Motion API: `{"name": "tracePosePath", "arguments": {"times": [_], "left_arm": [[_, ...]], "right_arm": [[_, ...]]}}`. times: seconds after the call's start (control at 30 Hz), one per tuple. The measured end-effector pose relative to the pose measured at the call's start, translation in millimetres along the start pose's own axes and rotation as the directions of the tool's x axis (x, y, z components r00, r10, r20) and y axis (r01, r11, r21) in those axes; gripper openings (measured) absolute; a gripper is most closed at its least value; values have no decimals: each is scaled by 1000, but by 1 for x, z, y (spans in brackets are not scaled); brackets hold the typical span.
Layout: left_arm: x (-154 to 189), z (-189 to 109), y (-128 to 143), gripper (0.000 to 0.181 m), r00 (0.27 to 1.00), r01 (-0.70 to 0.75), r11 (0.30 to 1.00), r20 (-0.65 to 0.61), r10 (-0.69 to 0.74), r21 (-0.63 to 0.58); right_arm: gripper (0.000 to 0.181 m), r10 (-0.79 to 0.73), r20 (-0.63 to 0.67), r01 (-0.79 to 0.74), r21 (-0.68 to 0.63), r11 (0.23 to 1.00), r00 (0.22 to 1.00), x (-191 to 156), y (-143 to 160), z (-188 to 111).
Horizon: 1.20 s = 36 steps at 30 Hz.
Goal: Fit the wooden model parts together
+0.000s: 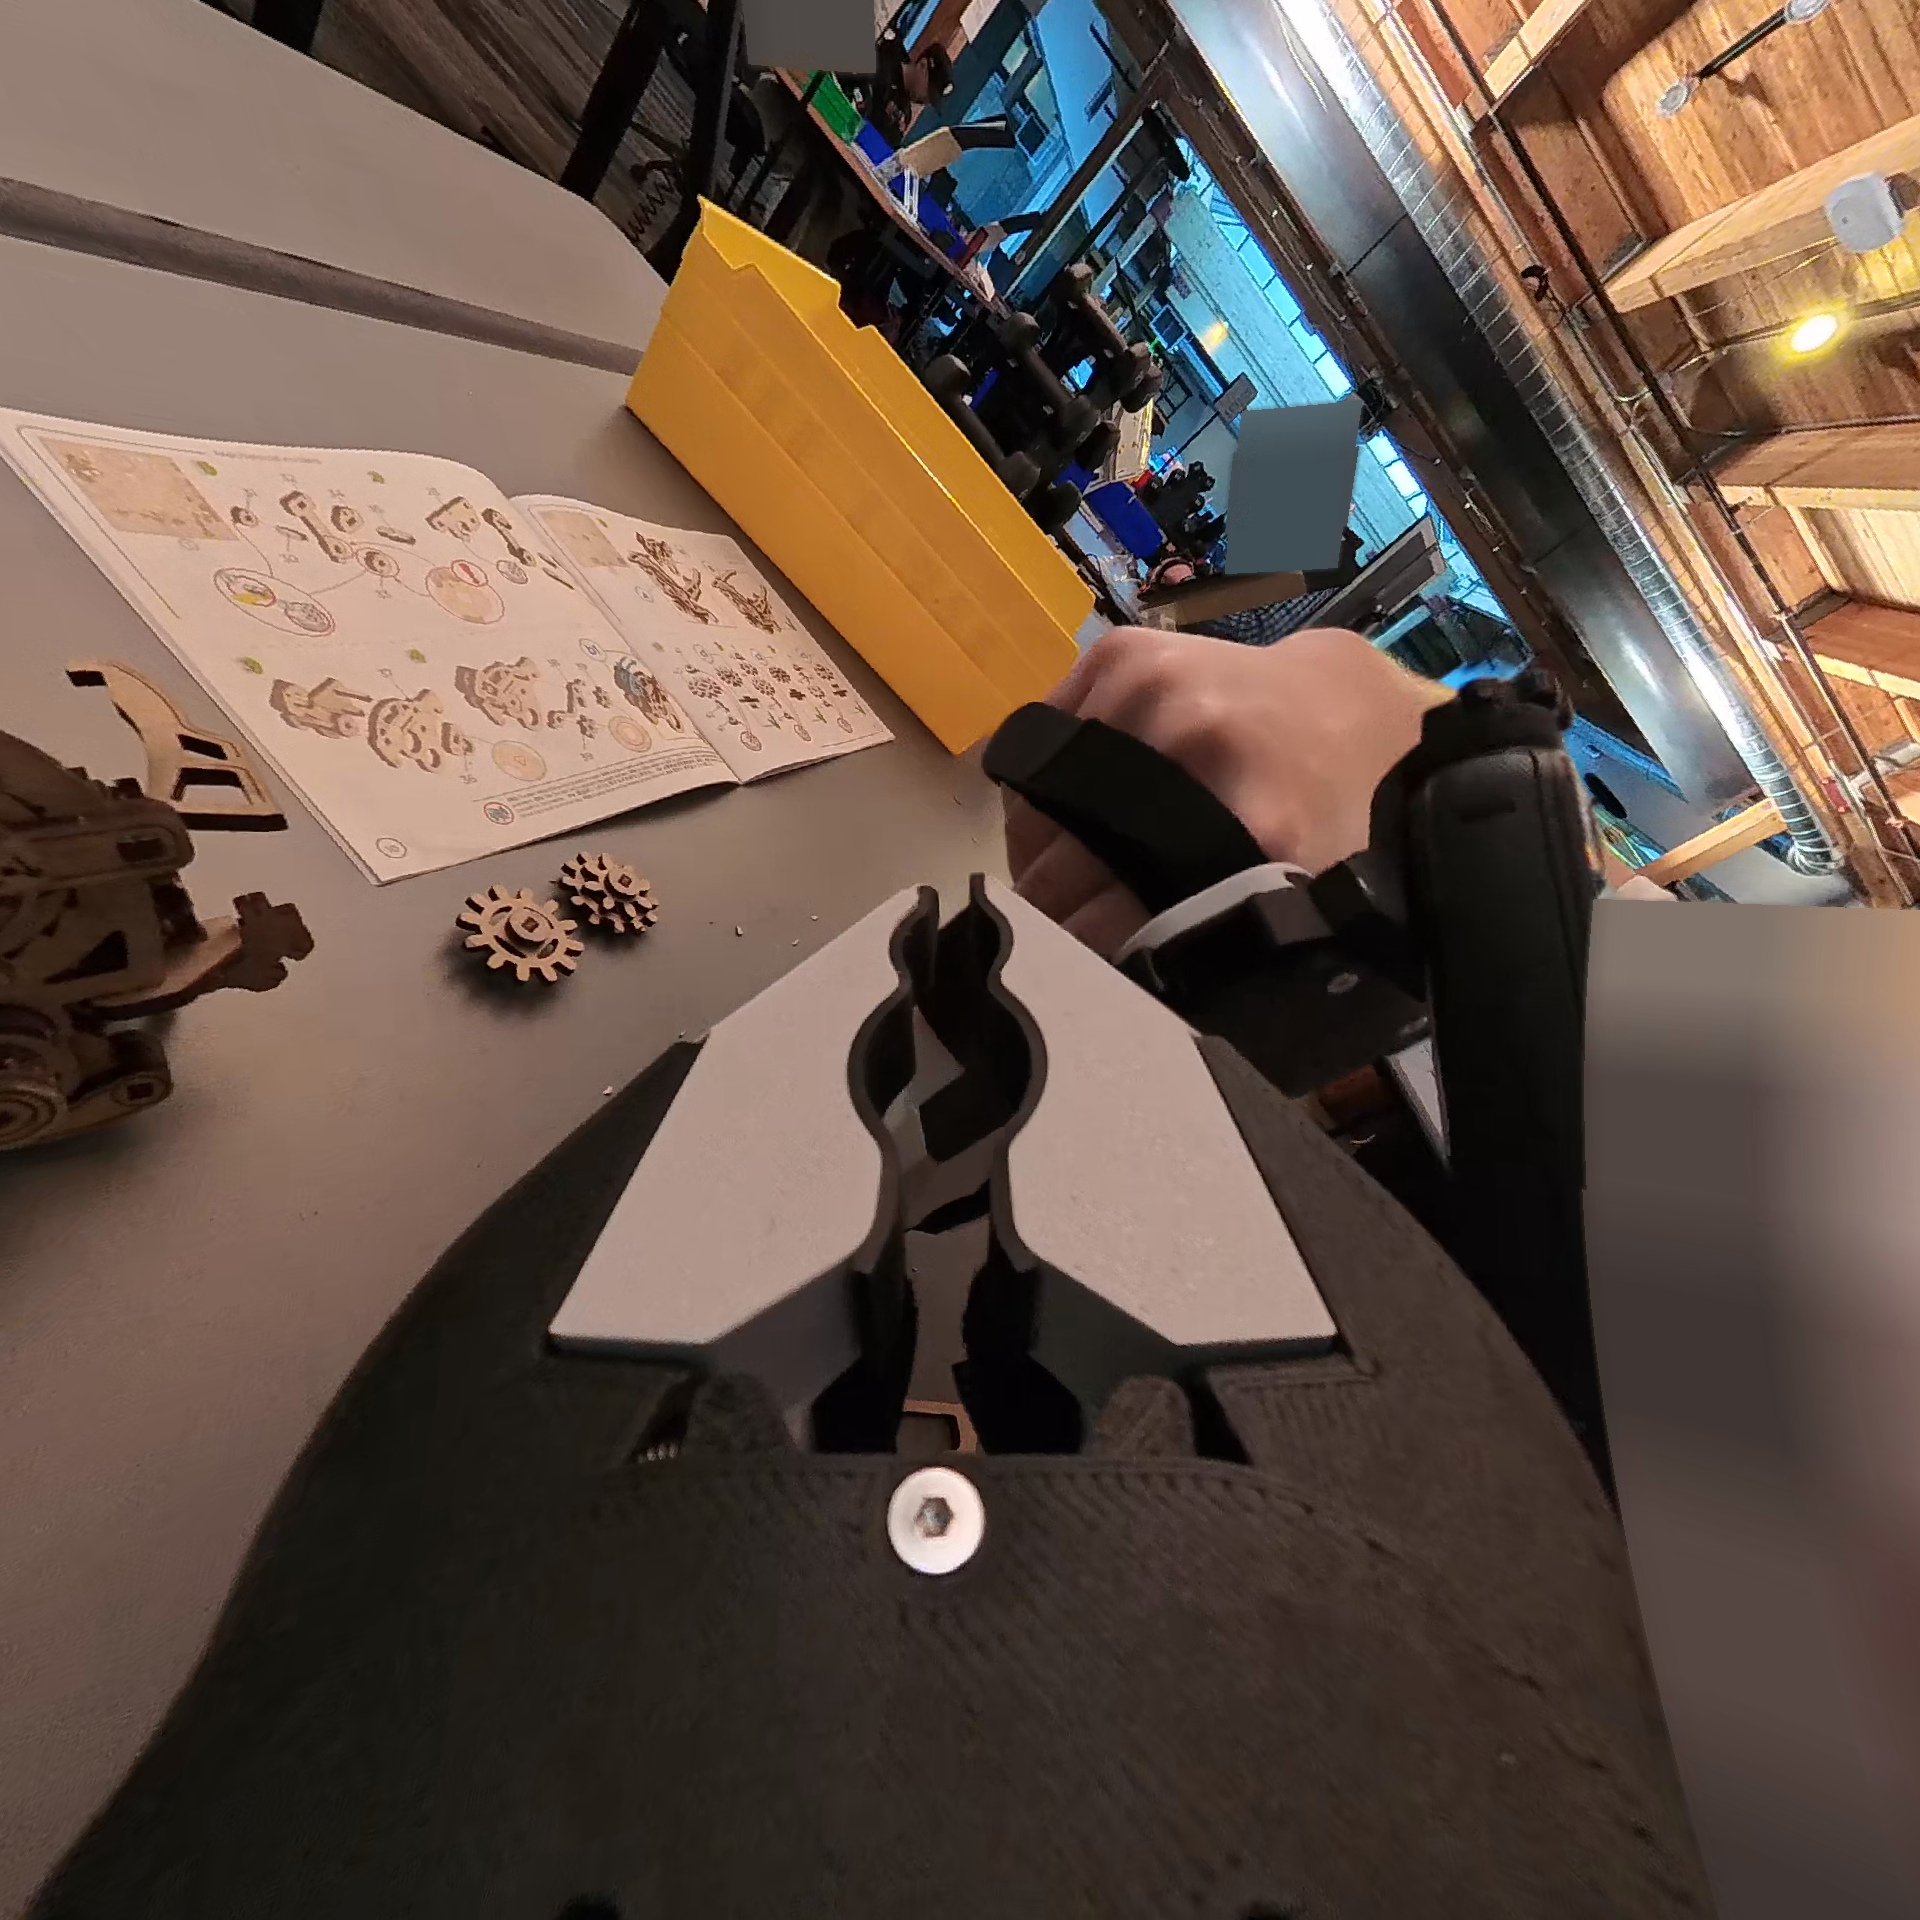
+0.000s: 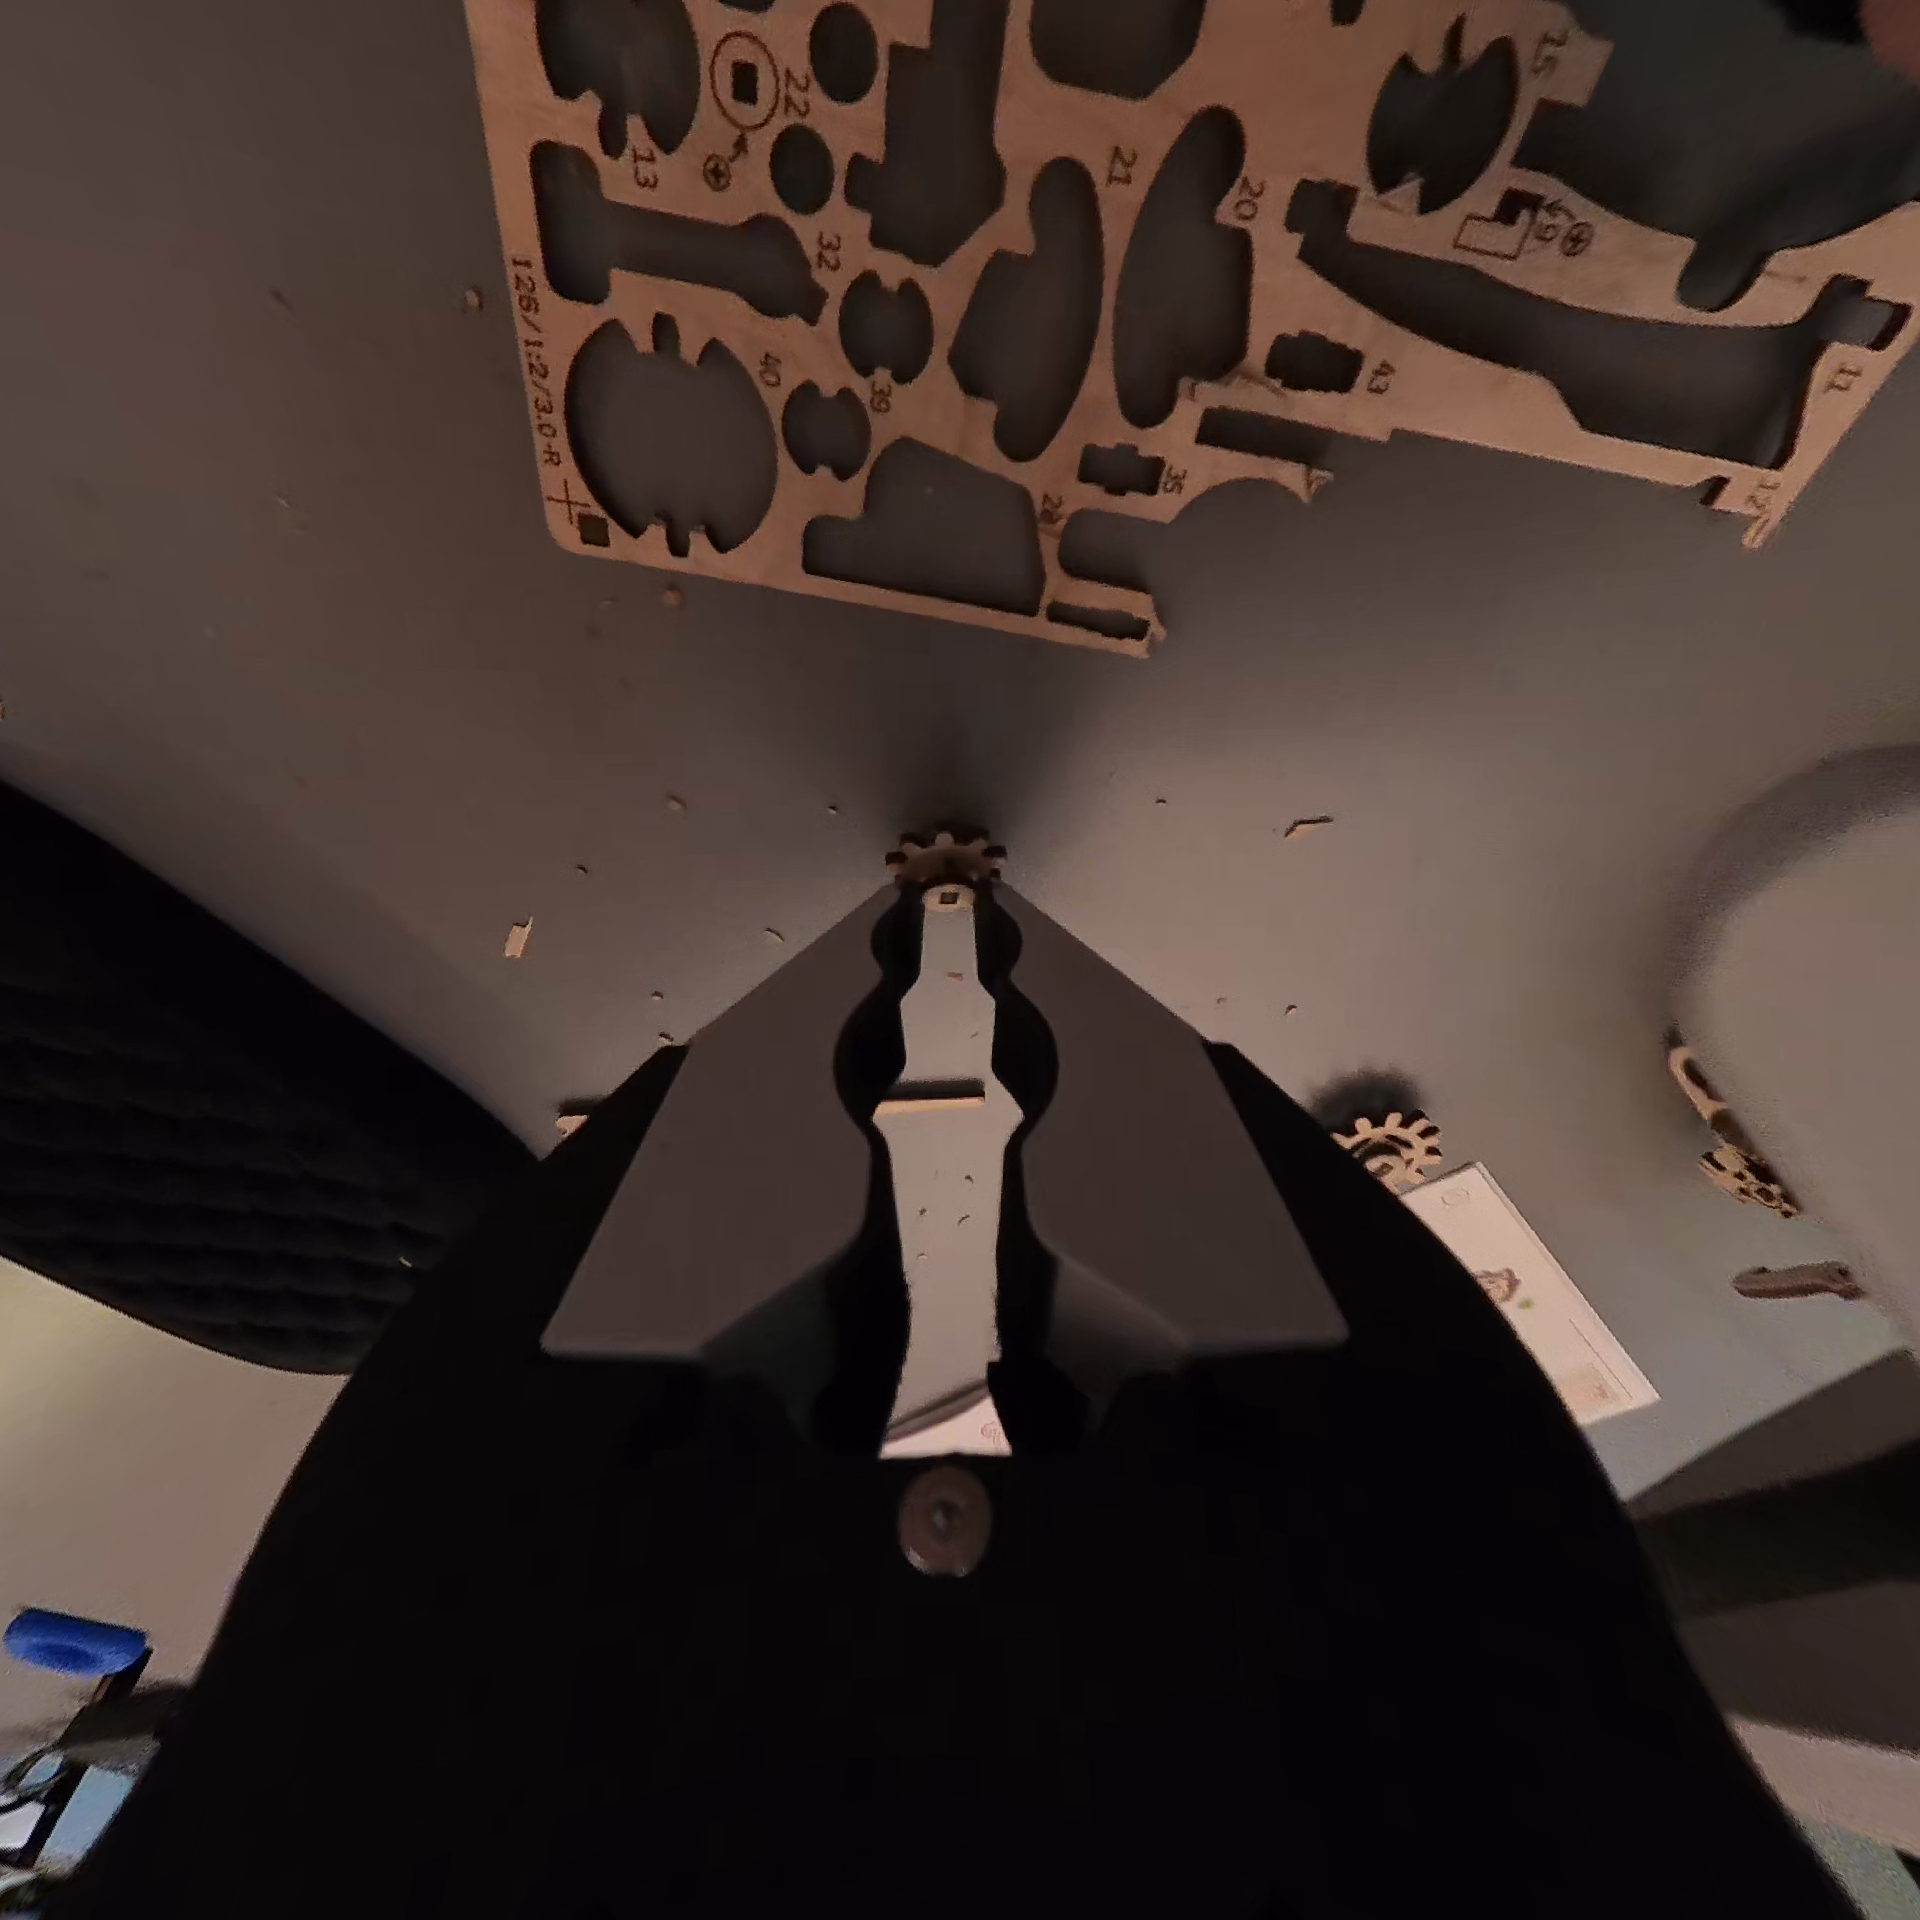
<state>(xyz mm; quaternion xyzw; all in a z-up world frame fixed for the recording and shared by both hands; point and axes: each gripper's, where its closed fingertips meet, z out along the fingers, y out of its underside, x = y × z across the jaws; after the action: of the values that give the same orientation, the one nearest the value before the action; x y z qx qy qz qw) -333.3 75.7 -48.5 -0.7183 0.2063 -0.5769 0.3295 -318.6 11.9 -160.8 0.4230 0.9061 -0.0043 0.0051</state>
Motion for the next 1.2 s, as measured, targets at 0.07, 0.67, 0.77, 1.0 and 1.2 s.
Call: {"name": "tracePosePath", "arguments": {"times": [0.07,0.67,0.77,1.0,1.2], "left_arm": [[0,-1,-1,4,1000,0,1000,-1,0,4],[0,0,0,4,1000,3,1000,0,-3,0],[0,0,0,4,1000,5,1000,0,-5,-2],[-1,0,1,4,1000,9,1000,1,-9,-4],[-2,1,1,4,1000,9,1000,2,-9,-6]], "right_arm": [[10,-3,-12,3,-14,1000,1000,1,0,1],[9,15,1,-15,235,972,1000,-3,-11,-10],[8,15,19,-20,281,959,1000,-3,-11,-8],[7,1,32,-11,292,956,999,-4,-12,-5],[7,-15,21,9,267,964,1000,-3,-11,-3]]}}
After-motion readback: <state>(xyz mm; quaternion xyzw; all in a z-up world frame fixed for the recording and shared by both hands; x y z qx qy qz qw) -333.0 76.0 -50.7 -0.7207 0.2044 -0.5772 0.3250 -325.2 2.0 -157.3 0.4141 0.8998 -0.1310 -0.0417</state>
